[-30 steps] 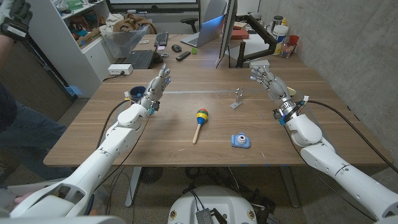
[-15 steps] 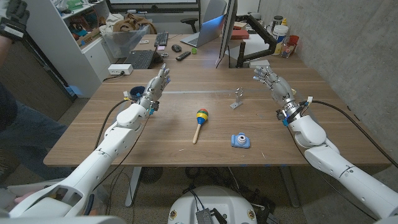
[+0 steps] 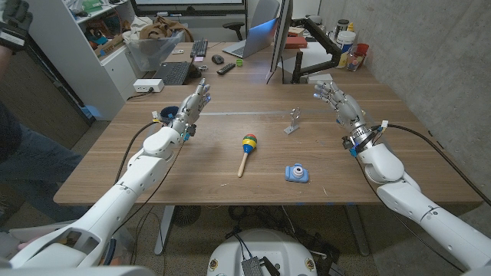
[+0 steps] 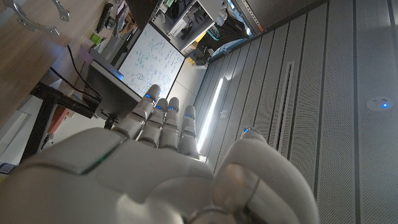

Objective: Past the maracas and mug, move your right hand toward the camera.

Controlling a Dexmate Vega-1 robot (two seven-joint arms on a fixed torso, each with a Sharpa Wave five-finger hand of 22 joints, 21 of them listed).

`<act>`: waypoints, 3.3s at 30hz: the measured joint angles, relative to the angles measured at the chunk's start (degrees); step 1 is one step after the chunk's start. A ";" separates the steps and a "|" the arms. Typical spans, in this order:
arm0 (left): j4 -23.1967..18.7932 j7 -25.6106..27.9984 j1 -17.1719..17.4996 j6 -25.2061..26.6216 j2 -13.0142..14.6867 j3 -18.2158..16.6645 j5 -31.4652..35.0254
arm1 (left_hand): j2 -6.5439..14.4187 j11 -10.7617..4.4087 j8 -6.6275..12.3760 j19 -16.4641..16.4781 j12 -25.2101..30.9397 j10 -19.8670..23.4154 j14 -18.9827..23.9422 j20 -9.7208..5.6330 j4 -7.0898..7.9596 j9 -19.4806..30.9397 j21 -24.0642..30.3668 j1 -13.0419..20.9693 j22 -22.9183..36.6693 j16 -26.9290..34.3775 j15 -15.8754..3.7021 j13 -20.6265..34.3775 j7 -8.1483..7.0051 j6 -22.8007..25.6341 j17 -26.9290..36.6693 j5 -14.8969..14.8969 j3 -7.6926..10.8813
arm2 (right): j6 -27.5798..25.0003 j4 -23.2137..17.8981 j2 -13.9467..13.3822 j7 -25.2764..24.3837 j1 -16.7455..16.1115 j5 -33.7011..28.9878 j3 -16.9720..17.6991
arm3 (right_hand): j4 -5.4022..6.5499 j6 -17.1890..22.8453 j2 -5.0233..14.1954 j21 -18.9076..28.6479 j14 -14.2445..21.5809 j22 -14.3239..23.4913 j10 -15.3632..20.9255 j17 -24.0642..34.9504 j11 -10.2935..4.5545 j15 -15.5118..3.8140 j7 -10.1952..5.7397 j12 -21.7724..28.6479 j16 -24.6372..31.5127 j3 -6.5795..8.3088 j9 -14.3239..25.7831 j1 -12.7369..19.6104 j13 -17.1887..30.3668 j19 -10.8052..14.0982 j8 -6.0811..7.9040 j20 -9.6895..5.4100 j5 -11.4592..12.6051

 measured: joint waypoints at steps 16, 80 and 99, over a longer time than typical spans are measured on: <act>-0.75 0.30 0.46 0.02 0.55 -0.17 0.16 | 0.00 0.51 0.00 -0.33 0.26 1.33 0.08 0.32 -0.07 0.30 0.00 0.00 0.00 0.00 -0.08 0.00 -0.31 0.31 -0.01 -0.13 -0.39 | 1.52 -0.69 -1.09 -1.41 -1.21 -3.31 0.78 | -0.25 0.64 0.00 -0.44 0.31 -0.01 0.72 0.00 -0.72 -0.31 -0.68 0.00 0.00 -0.08 0.00 0.00 0.00 0.63 0.00 -0.02 0.07; -4.24 1.04 1.72 1.72 2.23 -0.22 1.14 | 0.53 1.03 0.00 -1.16 -0.40 0.41 -1.28 1.34 0.25 0.27 -0.72 0.53 -0.01 0.00 0.60 0.00 -0.97 0.95 -0.02 -0.58 -1.36 | 2.92 -5.05 -3.40 -8.38 -6.55 -18.25 5.07 | -3.25 3.36 -0.53 -4.26 0.71 -0.02 2.23 -0.28 -5.96 -0.70 -6.44 -0.01 -0.44 0.56 0.29 3.10 0.00 -0.84 0.00 1.85 0.84; -3.85 0.71 0.64 1.88 2.03 -0.04 1.02 | 0.53 0.92 0.00 -1.16 -0.40 0.51 -1.28 1.34 0.24 0.27 -0.72 0.52 -0.01 0.00 0.60 0.00 -1.03 1.01 -0.02 -0.98 -1.35 | 3.60 -4.50 -2.52 -10.62 -6.97 -21.85 5.46 | -3.42 3.68 -0.53 -4.66 1.34 -0.03 2.54 -0.27 -6.25 -0.71 -6.76 -0.01 -0.44 0.74 0.29 3.10 0.00 -0.84 0.33 1.84 0.84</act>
